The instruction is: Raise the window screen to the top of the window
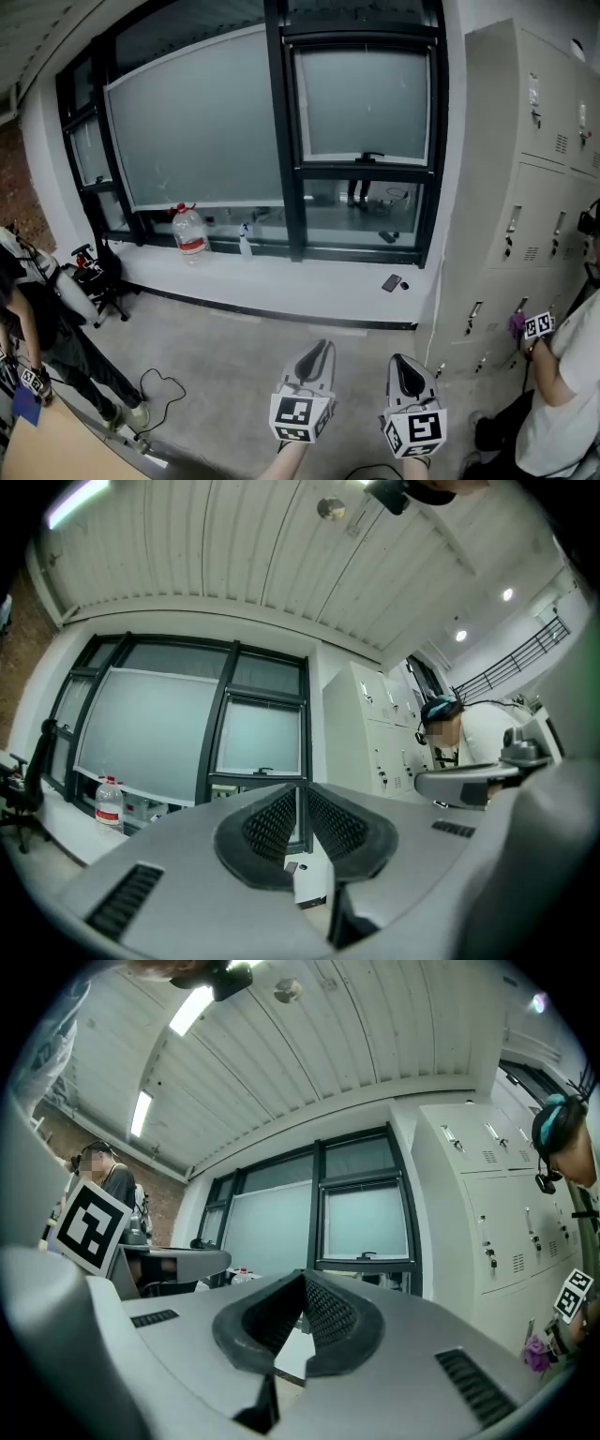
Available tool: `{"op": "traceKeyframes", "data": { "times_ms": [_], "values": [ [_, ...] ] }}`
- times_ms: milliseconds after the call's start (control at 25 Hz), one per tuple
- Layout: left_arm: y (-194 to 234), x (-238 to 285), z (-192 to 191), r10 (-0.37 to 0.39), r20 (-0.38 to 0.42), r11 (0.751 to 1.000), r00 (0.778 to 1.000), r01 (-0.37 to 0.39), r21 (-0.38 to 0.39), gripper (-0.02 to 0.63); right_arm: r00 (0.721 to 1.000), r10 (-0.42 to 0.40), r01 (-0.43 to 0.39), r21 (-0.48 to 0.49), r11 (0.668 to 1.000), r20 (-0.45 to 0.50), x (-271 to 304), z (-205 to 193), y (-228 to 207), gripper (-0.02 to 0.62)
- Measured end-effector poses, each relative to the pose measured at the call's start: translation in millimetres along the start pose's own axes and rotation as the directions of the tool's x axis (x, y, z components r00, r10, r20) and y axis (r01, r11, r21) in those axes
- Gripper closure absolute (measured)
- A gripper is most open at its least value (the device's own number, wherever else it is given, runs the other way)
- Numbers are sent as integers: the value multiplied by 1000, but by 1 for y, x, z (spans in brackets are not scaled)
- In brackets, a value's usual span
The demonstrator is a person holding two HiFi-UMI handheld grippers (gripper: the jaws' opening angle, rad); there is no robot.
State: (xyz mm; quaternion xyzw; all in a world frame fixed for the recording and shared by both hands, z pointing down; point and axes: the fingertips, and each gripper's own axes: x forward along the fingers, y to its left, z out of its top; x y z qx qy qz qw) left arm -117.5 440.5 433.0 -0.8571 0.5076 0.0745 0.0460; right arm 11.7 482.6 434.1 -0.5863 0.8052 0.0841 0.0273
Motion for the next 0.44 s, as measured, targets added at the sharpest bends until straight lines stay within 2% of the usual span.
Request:
{"op": "traceKeyframes", "data": {
  "times_ms": [440],
  "values": [
    [-6, -9, -3, -10, -4, 1000, 1000, 10, -26, 565, 1000, -2, 2, -48, 999, -1, -2, 7, 8, 589]
  ]
}}
